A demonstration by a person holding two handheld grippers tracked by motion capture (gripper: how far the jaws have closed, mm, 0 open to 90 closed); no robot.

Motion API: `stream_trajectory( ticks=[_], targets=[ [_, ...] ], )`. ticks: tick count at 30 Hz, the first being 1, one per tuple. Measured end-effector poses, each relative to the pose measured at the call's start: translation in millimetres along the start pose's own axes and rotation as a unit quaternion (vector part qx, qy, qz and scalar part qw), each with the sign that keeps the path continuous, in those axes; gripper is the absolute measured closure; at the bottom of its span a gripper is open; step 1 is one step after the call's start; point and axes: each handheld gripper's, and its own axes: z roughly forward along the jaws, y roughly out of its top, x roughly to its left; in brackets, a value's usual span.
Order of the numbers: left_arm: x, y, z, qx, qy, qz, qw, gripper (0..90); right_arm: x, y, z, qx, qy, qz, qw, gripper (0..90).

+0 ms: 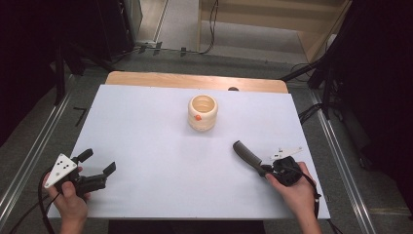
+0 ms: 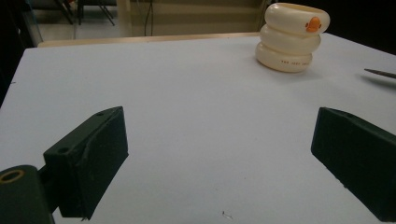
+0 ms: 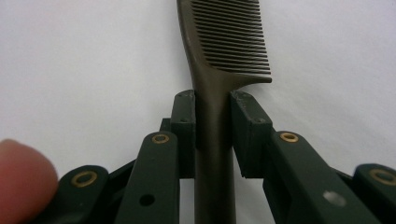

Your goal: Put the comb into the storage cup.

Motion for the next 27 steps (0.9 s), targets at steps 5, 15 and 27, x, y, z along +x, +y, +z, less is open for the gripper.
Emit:
stream_trajectory(
  ticks=[5, 15, 27],
  targets=[
    [-1.4, 2.0, -0.3, -0.001, -0.003, -0.001, 1.0, 3.8, 1.4, 0.8, -3.4, -0.015, 0.002, -0.005, 0.9999, 70.4],
    [-10.8, 8.6, -1.8, -0.008, -0.011, 0.009, 0.9999, 3.9, 3.4, 1.0, -14.5, -0.073, -0.012, -0.008, 0.9972, 70.5],
    [-31.8, 18.2, 1.2, -0.017, -0.016, 0.026, 0.9994, 3.8, 10.1, 2.7, -23.9, -0.138, -0.033, -0.015, 0.9898, 70.4]
  ],
)
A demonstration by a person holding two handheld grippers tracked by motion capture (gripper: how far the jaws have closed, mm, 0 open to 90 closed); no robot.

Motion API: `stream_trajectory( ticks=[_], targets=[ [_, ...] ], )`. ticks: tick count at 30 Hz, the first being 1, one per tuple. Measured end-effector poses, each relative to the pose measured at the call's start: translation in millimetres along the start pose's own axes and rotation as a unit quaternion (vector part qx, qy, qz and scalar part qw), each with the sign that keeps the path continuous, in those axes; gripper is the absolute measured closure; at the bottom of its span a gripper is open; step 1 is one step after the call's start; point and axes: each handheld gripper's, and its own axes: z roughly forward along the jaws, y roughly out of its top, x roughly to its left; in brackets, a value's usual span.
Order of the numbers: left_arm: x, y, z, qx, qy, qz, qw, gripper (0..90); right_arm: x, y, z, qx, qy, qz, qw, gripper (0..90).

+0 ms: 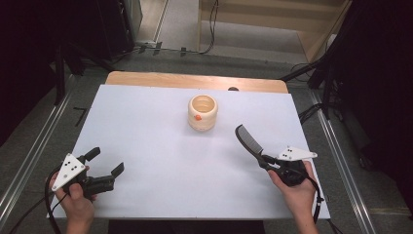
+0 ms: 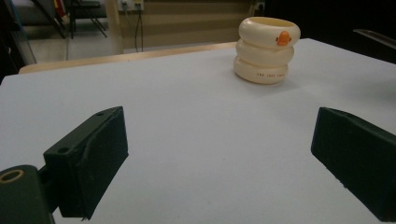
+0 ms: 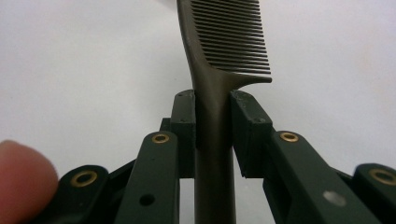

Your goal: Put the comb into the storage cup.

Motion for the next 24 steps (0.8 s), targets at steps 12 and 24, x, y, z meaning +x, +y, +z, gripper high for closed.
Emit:
stream_trajectory(
  ticks=[12, 24],
  targets=[
    [-18.4, 7.9, 7.9, -0.007, -0.025, 0.003, 0.9997, 3.8, 7.1, 1.6, -1.4, -0.056, 0.011, 0.006, 0.9984, 70.4],
    [-33.8, 16.6, 16.5, -0.003, -0.047, 0.009, 0.9988, 3.2, 19.8, 6.2, -0.5, -0.092, 0.02, -0.004, 0.9956, 70.4]
  ],
)
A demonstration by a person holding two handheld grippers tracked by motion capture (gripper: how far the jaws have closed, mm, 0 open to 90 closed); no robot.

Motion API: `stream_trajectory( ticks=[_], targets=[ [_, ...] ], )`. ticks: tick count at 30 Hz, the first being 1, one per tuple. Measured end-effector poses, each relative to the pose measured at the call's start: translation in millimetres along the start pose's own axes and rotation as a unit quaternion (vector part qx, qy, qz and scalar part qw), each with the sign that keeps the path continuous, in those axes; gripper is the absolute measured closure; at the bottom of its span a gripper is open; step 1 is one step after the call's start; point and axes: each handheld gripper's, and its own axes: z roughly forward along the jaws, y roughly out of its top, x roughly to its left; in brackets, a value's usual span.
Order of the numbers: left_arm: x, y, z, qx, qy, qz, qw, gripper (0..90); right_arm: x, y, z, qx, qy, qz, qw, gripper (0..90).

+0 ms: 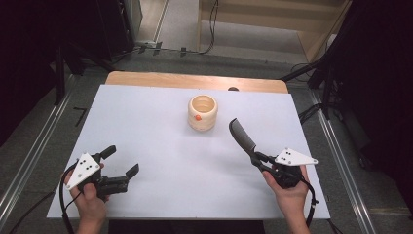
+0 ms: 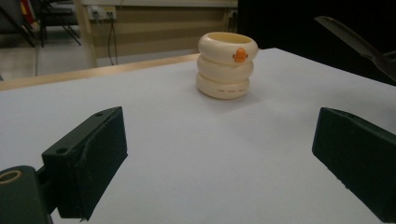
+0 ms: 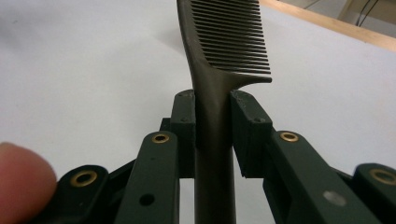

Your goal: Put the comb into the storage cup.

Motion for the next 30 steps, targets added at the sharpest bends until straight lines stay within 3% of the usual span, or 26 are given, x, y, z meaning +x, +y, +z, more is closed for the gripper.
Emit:
stream_trajectory(
  ticks=[5, 30],
  targets=[
    [-7.1, 3.0, 6.4, 0.0, -0.014, 0.003, 0.9999, 3.2, 6.1, 2.2, -0.1, -0.02, -0.007, -0.01, 0.9997, 70.4],
    [-39.3, 22.6, 42.0, -0.004, -0.078, 0.006, 0.9969, 3.7, 27.0, 6.9, 7.5, -0.061, 0.022, -0.025, 0.9976, 70.4]
  ],
)
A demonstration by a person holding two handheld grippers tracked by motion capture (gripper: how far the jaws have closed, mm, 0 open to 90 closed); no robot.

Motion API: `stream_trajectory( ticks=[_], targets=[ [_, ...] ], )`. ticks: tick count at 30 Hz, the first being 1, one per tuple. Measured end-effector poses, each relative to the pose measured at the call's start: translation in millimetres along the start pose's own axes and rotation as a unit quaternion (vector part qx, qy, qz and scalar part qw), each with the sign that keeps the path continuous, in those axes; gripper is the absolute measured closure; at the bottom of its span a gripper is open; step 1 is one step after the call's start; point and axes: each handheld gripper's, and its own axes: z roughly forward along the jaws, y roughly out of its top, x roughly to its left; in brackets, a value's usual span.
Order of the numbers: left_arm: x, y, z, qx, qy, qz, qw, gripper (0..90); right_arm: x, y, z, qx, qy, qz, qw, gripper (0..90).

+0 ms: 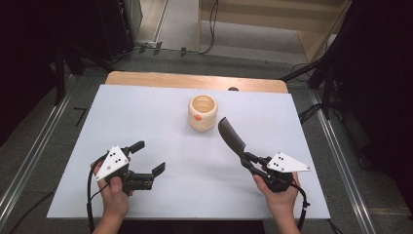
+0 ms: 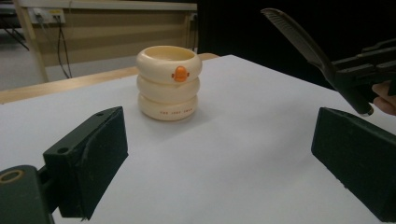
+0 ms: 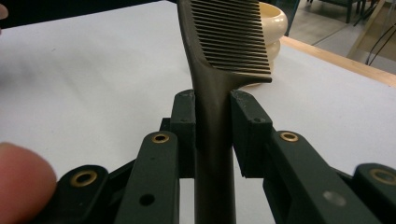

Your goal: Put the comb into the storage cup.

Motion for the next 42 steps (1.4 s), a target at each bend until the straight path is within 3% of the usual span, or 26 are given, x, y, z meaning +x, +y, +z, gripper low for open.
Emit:
stream_trajectory(
  ticks=[30, 36, 42],
  targets=[
    [-26.2, 16.7, 39.5, -0.008, -0.053, 0.0, 0.9986, 3.8, 24.2, 7.3, 12.1, -0.022, 0.033, -0.021, 0.999, 70.4],
    [-30.9, 18.2, 44.4, -0.014, -0.06, -0.008, 0.9981, 4.1, 29.1, 8.9, 15.0, -0.024, 0.038, -0.026, 0.9986, 70.4],
    [-33.5, 18.2, 52.2, -0.012, -0.063, -0.032, 0.9974, 6.1, 34.6, 11.1, 17.4, -0.028, 0.044, -0.034, 0.998, 70.4]
  ],
)
